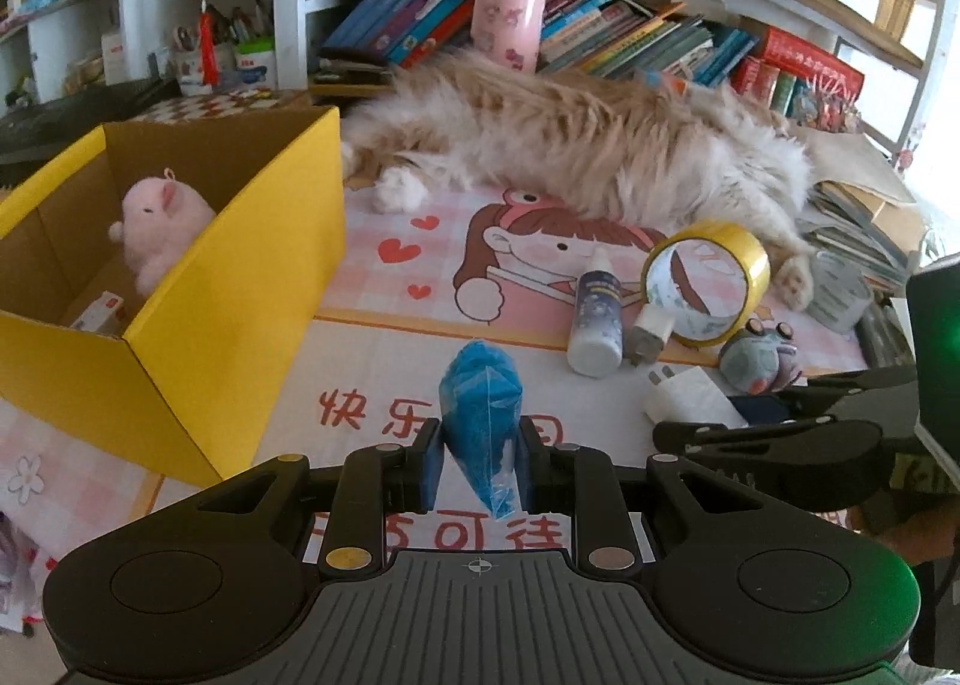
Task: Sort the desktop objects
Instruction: 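Carry the blue bag and white charger up toward the yellow box with both tools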
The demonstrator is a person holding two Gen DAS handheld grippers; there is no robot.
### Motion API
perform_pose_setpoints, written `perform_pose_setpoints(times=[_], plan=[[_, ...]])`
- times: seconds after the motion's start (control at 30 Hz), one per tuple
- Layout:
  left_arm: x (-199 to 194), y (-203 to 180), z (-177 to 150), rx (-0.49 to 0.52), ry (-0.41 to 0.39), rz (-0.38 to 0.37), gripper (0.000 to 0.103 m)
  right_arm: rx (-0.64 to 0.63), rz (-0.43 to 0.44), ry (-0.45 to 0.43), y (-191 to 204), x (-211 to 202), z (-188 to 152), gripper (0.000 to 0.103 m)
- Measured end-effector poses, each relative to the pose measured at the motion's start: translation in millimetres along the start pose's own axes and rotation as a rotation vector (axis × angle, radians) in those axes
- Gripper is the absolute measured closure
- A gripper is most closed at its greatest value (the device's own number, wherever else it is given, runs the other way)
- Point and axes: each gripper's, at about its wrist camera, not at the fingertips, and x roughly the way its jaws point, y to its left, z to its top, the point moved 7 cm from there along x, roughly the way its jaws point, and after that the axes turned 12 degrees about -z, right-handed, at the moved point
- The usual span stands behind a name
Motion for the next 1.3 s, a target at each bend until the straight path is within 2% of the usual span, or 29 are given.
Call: perform_pose_setpoints(times=[0.37, 0.67, 1.3], plan=[[-18, -6, -7, 0.042, -0.028, -0.042, 0.08, 0.11, 0.007, -0.035, -6, -35, -5, 0.063], [-37, -1, -12, 0.094, -0.044, -0.096, 0.08, 0.162, 0.017, -0.059, 11, -76, -13, 0.063], [-95, 63, -39, 0.145, -0.031, -0.171, 0.08, 0.22, -0.038, -0.079, 95, -126, -30, 0.063]])
